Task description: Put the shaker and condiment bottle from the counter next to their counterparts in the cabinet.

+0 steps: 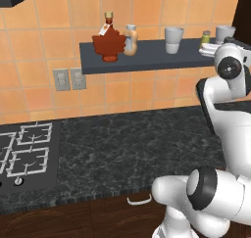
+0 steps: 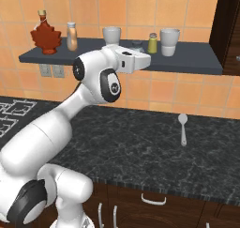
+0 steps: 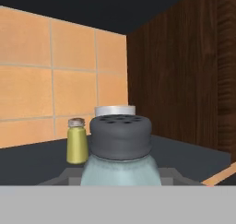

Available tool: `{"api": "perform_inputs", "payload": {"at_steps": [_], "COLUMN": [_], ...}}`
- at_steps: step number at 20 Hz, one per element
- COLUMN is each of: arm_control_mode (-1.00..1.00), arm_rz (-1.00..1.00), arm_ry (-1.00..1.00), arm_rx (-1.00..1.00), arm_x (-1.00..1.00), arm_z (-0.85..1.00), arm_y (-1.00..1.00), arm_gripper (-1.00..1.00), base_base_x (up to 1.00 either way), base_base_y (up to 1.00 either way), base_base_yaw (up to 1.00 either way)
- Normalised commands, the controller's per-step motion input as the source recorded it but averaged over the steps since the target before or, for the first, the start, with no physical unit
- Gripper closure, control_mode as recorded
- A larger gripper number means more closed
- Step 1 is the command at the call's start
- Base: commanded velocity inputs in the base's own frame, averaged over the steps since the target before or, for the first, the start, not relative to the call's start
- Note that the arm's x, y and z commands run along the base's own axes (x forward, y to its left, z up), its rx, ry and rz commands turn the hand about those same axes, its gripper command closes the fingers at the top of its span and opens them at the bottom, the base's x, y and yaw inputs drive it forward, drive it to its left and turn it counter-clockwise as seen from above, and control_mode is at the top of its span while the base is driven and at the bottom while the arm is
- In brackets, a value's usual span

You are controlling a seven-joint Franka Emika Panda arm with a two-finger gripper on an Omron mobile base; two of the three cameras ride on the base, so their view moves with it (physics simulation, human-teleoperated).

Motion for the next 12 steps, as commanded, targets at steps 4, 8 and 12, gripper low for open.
{"api": "perform_inputs", "payload": {"at_steps": [4,8,12], "arm_control_mode": [-1.0,-1.0,-1.0], "arm_rz": [0.02,0.02,0.03], "arm_ry": [0.0,0.0,0.0], "arm_rx": [0.0,0.0,0.0], "arm_x": [0.41,0.35,0.31], "arm_z": [0.0,0.0,-0.07], "arm_y": [-0.01,-0.04,-0.08], "arm_gripper": [1.0,1.0,1.0], "base_base_x": [0.0,0.0,0.0], "base_base_y": [0.0,0.0,0.0], "base_base_yaw": [0.0,0.0,0.0]}}
